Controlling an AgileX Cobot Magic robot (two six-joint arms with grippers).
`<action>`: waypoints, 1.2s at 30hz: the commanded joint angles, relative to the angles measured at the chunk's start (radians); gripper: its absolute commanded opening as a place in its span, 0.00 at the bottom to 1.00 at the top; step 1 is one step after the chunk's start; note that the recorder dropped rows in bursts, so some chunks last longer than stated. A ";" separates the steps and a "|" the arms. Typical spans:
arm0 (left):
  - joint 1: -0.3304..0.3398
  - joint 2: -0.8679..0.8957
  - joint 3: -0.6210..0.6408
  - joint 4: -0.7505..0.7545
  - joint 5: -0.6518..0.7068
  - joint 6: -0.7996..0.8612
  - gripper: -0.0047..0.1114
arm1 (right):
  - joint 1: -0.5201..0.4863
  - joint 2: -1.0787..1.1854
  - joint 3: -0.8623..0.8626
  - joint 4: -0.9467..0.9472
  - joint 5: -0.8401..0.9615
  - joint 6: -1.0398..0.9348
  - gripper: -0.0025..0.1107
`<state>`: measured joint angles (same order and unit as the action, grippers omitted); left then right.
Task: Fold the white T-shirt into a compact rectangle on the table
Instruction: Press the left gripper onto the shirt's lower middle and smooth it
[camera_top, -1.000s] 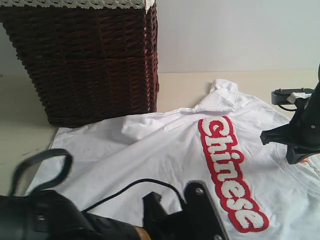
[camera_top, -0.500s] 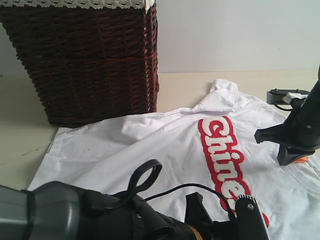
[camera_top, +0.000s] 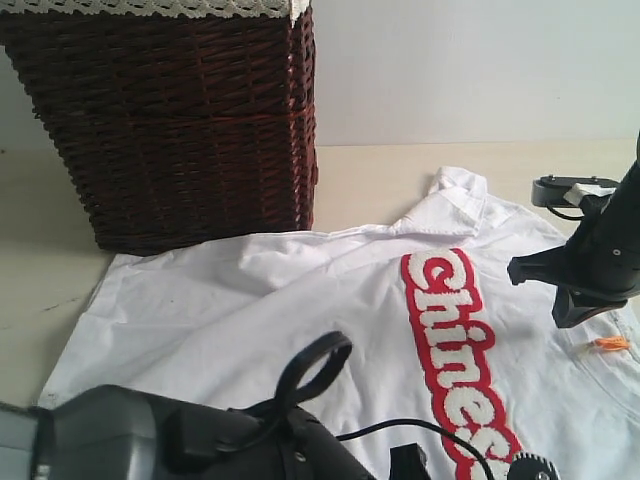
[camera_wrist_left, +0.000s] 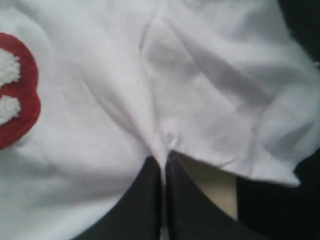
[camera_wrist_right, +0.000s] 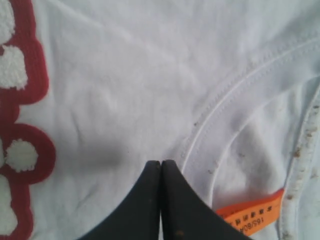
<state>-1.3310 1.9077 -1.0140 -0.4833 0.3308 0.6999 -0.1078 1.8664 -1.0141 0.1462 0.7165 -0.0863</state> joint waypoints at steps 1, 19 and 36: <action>-0.004 -0.047 -0.001 -0.059 0.011 0.002 0.10 | -0.002 0.000 -0.010 0.003 -0.006 -0.009 0.02; 0.151 -0.237 0.071 0.248 0.182 -0.390 0.31 | -0.002 0.000 -0.010 0.011 0.019 -0.017 0.02; 0.772 -0.182 0.196 0.364 -0.352 -0.865 0.04 | -0.002 0.000 -0.010 0.061 0.011 -0.052 0.02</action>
<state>-0.5890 1.6942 -0.8244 -0.1206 0.0554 -0.1352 -0.1078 1.8664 -1.0141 0.2029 0.7357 -0.1281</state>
